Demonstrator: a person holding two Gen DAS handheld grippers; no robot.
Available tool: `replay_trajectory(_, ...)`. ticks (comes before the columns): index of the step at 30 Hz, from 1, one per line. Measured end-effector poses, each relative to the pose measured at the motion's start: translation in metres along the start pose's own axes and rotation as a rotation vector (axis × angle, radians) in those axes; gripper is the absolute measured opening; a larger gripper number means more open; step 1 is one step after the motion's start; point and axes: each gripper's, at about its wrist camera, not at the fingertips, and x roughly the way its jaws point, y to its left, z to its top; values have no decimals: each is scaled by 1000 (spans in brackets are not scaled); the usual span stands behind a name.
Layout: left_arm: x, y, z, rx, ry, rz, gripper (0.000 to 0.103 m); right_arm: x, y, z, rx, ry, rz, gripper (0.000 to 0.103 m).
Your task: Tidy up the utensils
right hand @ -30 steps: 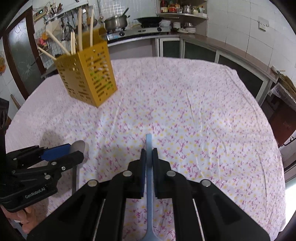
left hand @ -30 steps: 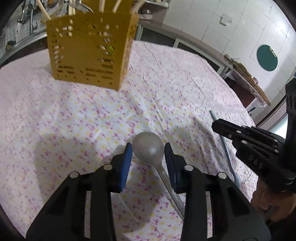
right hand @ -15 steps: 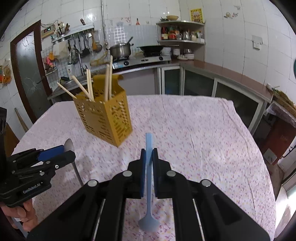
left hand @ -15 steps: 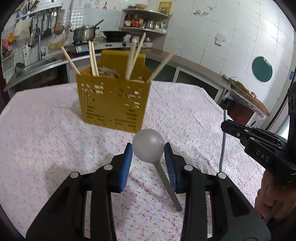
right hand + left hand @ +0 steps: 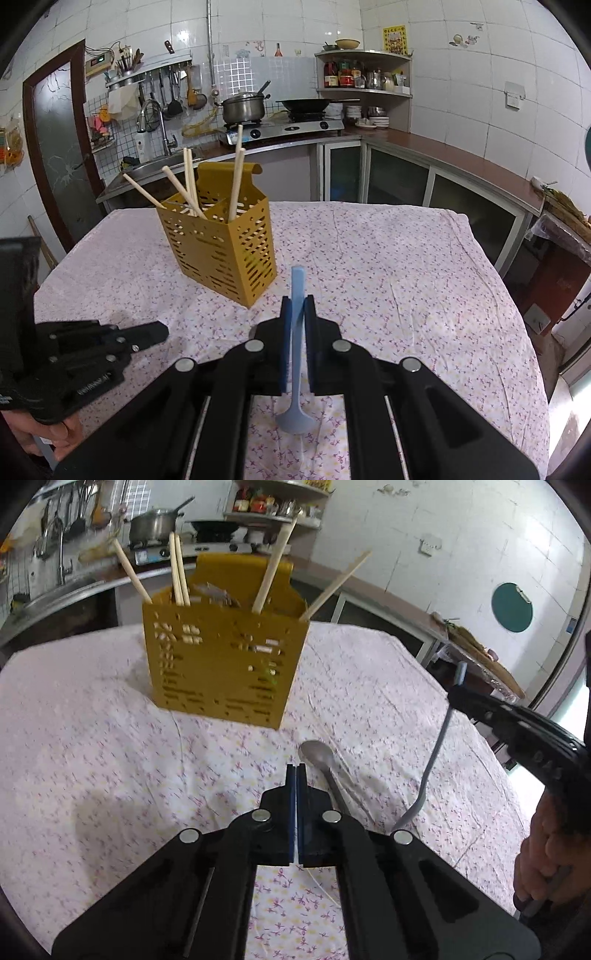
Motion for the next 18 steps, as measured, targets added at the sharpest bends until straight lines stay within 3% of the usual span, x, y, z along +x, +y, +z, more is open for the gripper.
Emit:
replay_trajectory(2,10,-2,1,-6,23,-6,28,2,-6,-1,8,5,-7,7)
replay_trajectory(6,35,-7,5,-12,61,1,40,2,-16,-3,16,10,-19,8)
replay_trajectory(7,42,-9,6,-11,74,1,49,3,-21,-2,23,12,-20,8)
replay_trajectory(8,48,-11,6,-11,83,5,52,3,-26,-1,31,14,-20,8)
replay_trajectory(18,127,-37,12,68,195,99,52,12,-47,3,51,13,6,8)
